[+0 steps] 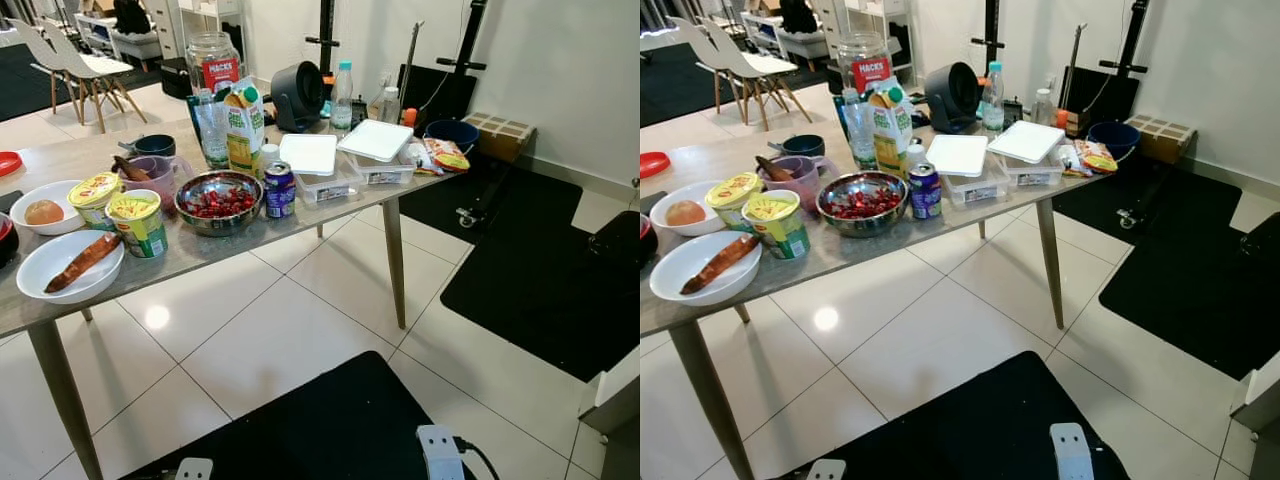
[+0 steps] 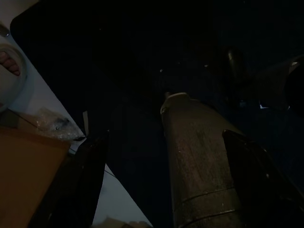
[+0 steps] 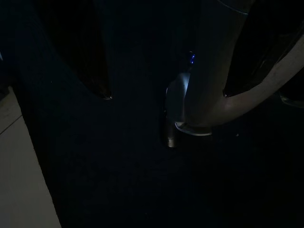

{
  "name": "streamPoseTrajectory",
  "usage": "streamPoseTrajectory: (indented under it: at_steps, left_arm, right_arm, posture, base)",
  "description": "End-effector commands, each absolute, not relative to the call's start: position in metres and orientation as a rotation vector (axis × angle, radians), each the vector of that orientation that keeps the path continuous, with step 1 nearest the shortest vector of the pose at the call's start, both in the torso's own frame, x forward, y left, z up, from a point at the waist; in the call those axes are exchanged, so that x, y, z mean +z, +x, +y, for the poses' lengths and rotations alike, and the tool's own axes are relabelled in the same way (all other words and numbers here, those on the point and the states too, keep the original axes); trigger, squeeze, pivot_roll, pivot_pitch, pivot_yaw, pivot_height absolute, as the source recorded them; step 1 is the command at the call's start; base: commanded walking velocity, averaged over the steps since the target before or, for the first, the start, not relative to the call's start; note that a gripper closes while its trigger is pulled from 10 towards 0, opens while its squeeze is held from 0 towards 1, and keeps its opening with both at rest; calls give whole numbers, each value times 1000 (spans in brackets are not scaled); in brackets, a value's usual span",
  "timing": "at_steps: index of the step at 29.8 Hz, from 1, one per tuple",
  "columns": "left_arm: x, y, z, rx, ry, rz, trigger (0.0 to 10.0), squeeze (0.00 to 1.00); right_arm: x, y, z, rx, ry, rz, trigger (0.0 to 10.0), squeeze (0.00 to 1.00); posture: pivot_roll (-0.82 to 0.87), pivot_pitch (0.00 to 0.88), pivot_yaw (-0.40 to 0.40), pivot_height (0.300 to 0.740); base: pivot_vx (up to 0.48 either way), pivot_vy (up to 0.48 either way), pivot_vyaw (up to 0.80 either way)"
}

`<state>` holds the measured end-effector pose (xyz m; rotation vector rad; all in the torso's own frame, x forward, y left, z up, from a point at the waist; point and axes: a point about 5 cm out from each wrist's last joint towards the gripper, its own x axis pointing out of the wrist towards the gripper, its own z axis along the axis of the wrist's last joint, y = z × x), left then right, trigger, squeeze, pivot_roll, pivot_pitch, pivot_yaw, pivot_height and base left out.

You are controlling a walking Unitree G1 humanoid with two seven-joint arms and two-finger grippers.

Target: Restocking fridge

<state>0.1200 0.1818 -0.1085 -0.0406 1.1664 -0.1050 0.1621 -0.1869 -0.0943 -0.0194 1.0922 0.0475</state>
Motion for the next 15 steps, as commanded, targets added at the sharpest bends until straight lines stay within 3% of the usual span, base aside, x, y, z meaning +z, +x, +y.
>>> streamPoseTrajectory:
  at_steps: [1,15]
  left_arm:
    - [-109,118,184,-106,-27,1175,10000,0]
    - [-109,117,184,-103,-29,1177,10000,0]
  right_arm:
    - [-95,161,-187,46,-20,1097,10000,0]
    - [-95,160,-186,52,-21,1106,10000,0]
  posture:
    - [-20,0,9,740]
    - [-17,0,8,740]
  base:
    - [0,0,0]
    - [0,0,-788]
